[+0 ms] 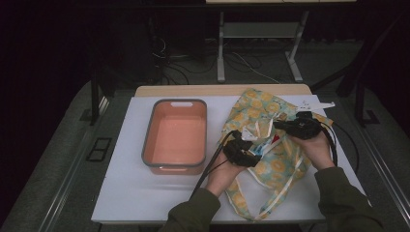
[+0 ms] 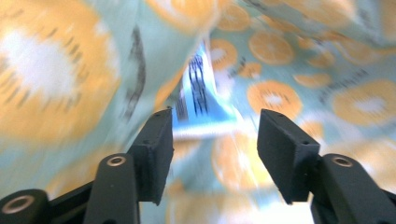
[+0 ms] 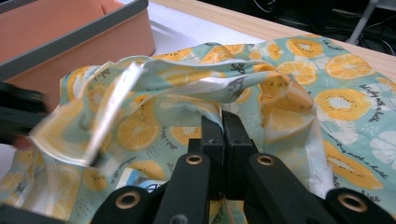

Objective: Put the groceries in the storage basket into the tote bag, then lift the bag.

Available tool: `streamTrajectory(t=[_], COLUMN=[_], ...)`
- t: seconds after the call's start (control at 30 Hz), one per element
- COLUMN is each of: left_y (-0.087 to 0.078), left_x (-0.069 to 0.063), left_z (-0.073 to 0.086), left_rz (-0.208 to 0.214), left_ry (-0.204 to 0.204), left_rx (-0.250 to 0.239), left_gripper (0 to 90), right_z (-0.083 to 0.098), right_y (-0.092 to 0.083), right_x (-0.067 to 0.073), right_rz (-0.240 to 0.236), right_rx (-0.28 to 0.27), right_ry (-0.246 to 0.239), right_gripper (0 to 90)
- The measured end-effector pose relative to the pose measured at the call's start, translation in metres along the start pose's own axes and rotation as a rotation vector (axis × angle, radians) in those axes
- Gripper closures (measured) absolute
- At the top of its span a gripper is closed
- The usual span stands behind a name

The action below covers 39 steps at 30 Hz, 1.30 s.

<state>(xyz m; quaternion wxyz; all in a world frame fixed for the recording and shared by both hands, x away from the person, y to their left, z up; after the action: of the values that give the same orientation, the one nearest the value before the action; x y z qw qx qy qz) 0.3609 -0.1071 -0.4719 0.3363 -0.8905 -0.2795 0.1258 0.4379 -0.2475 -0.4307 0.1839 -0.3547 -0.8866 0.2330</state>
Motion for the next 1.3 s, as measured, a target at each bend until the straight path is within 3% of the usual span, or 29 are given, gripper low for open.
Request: streamTrajectory(t=[0.13, 0.3, 0.67, 0.8, 0.87, 1.0, 1.13, 1.23, 1.3], left_y=[-0.017, -0.024, -0.043, -0.045, -0.046, -0.045, -0.045, -0.045, -0.045], left_x=[-0.006, -0.011, -0.014, -0.015, -0.015, -0.015, -0.014, -0.012, -0.012], left_z=[0.018, 0.034, 0.051, 0.058, 0.059, 0.06, 0.06, 0.061, 0.061], left_rz=[-0.006, 0.021, 0.061, 0.073, 0.073, 0.071, 0.072, 0.07, 0.068], left_ry=[0.011, -0.001, -0.006, -0.012, -0.015, -0.016, -0.021, -0.024, -0.027], left_rx=[-0.005, 0.006, -0.013, -0.006, -0.005, -0.002, -0.002, 0.0, -0.001], left_gripper=[37.4, 33.8, 32.0, 31.8, 31.9, 31.9, 31.8, 31.9, 31.9], right_z=[0.001, 0.006, 0.038, 0.05, 0.054, 0.053, 0.052, 0.069, 0.084], right_y=[0.0, -0.001, -0.007, -0.009, -0.01, -0.023, -0.041, -0.037, -0.026], right_x=[0.002, 0.005, 0.025, 0.038, 0.044, 0.055, 0.078, 0.101, 0.112], right_rz=[-0.003, -0.011, -0.073, -0.105, -0.115, -0.088, -0.12, -0.198, -0.221], right_rx=[0.004, 0.026, 0.126, 0.159, 0.162, 0.113, 0.067, 0.119, 0.184], right_ry=[-0.005, -0.015, -0.069, -0.1, -0.107, -0.126, -0.142, -0.148, -0.175], right_gripper=[89.0, 89.0, 88.7, 87.3, 79.7, 61.6, 58.2, 57.8, 57.4])
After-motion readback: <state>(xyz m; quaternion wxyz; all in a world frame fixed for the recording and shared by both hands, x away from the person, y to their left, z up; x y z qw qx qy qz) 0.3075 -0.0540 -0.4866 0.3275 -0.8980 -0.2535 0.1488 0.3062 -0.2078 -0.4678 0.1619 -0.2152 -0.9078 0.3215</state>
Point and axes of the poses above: each handheld gripper's, and its own axes: y roughly forward along the jaws, z roughly out of its underside, x roughly to its left, the point moved 9 cm from there along y, roughly forward along the jaws, and after that the axes turned 3 degrees about -z, right-handed, at the moved point
